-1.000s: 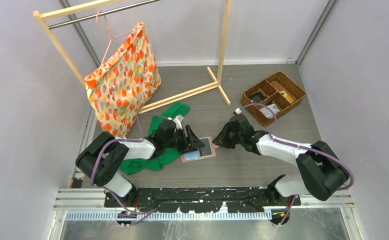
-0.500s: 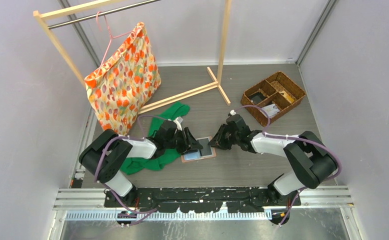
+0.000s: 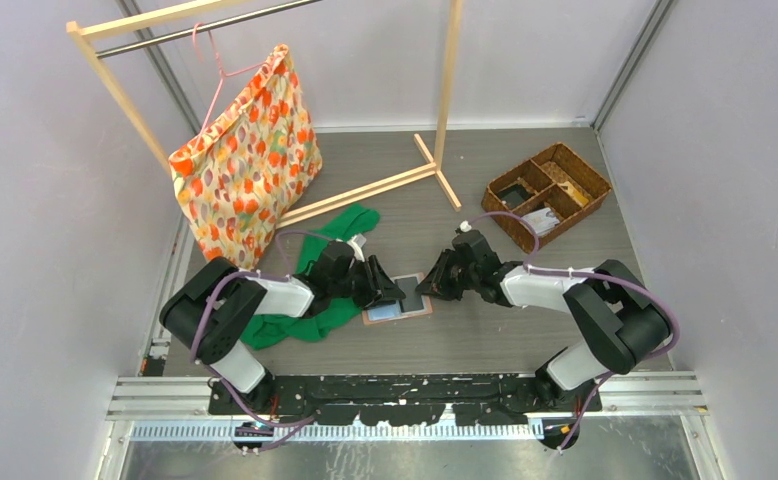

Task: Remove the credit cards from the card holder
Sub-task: Remove the credit card from the card holder.

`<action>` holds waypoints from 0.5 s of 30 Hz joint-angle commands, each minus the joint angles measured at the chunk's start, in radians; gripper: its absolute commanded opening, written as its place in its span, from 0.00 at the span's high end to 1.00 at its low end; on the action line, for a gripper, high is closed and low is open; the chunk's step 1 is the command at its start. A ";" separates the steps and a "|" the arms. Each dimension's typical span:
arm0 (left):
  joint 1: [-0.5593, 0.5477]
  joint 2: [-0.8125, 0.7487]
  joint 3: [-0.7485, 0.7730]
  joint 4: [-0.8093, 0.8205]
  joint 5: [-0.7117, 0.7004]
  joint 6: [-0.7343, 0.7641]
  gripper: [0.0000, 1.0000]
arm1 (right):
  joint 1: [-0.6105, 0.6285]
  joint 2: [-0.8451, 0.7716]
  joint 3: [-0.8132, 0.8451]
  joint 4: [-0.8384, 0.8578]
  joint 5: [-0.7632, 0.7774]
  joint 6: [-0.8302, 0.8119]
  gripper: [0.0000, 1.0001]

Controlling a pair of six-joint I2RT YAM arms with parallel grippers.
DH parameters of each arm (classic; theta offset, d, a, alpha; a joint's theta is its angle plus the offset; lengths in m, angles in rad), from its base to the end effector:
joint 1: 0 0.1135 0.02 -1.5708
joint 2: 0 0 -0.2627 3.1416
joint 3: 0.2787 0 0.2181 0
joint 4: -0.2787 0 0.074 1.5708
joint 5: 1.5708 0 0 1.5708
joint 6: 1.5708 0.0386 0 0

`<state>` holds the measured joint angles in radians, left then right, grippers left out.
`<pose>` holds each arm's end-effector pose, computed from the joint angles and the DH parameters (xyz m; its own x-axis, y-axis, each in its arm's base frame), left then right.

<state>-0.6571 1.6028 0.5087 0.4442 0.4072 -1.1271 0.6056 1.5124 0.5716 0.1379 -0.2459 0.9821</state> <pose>0.2005 -0.1740 0.1511 -0.9377 -0.3240 -0.1253 -0.0848 0.5632 -0.8219 0.2036 0.1524 0.1615 -0.9032 0.3558 -0.2401 0.1081 0.7299 0.6749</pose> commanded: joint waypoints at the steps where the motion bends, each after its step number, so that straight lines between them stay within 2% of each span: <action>1: 0.001 0.014 0.024 0.006 -0.012 0.003 0.59 | 0.003 0.012 -0.012 0.034 0.007 -0.006 0.77; 15: 0.000 0.020 0.011 0.016 -0.024 0.001 0.65 | 0.047 0.069 -0.009 0.071 0.010 0.007 0.77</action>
<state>-0.6571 1.6142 0.5121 0.4438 0.4076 -1.1267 0.6258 1.5440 0.5648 0.2100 -0.2512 0.9890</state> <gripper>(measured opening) 0.357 0.226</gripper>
